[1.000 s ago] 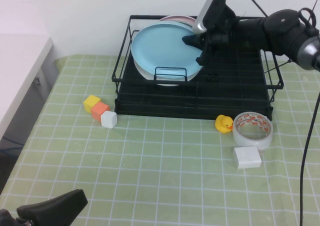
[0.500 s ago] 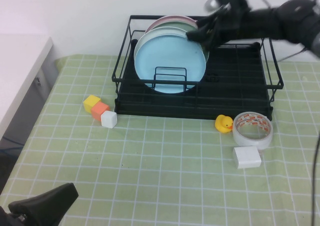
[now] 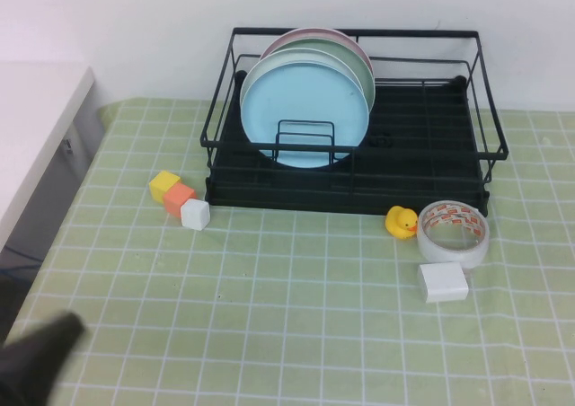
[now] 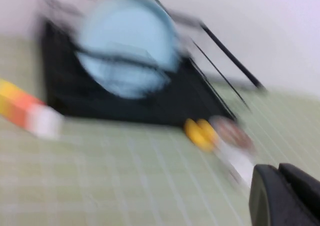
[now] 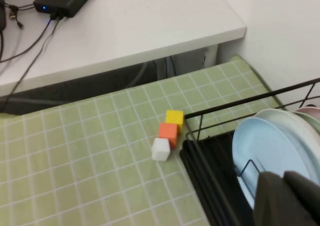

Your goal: Place plate on rack

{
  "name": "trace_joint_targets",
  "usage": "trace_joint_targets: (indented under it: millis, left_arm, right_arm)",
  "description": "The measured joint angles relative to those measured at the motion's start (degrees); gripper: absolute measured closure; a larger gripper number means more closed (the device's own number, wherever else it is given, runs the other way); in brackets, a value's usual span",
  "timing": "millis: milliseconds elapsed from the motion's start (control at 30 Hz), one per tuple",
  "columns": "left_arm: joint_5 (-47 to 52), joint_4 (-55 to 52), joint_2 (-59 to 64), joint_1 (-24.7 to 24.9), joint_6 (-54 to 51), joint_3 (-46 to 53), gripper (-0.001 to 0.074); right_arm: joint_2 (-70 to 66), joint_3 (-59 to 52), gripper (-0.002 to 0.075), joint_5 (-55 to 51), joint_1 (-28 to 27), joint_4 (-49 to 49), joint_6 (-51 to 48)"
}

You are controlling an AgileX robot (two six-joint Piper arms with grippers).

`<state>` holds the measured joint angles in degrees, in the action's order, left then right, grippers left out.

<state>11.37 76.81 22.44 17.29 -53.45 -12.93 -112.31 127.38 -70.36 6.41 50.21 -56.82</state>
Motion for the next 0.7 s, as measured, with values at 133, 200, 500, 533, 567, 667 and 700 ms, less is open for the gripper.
trace_joint_targets:
  millis: [133, 200, 500, 533, 567, 667, 700]
  left_arm:
    - [-9.9, 4.1, -1.1, 0.0, 0.8, 0.0, 0.0736]
    - [-12.5, 6.3, -1.2, 0.0, 0.9, 0.0, 0.0736]
    - [-12.2, 14.4, -1.2, 0.0, 0.9, 0.0, 0.0736]
    - [-12.0, 14.7, -1.2, 0.0, 0.9, 0.0, 0.0736]
    - [-12.1, 14.8, -1.2, 0.0, 0.9, 0.0, 0.0736]
    - [-12.0, 14.9, -1.2, 0.0, 0.9, 0.0, 0.0736]
    - [-12.0, 14.9, -1.2, 0.0, 0.9, 0.0, 0.0736]
  right_arm:
    - [8.8, -6.7, 0.0718, -0.5, 0.1, -0.9, 1.8]
    - [13.8, -11.4, 0.0718, -0.5, 0.1, -0.9, 1.8]
    - [45.1, -45.0, 0.0718, 15.9, 0.1, -0.9, -6.4]
    - [49.1, -49.2, 0.0718, 18.2, 0.1, -0.9, -7.1]
    - [52.2, -52.5, 0.0718, 20.4, 0.1, -0.9, -7.6]
    - [63.7, -63.8, 0.0719, 26.7, 0.1, -0.9, -7.9]
    - [67.3, -67.6, 0.0719, 29.1, 0.1, -0.9, -8.0]
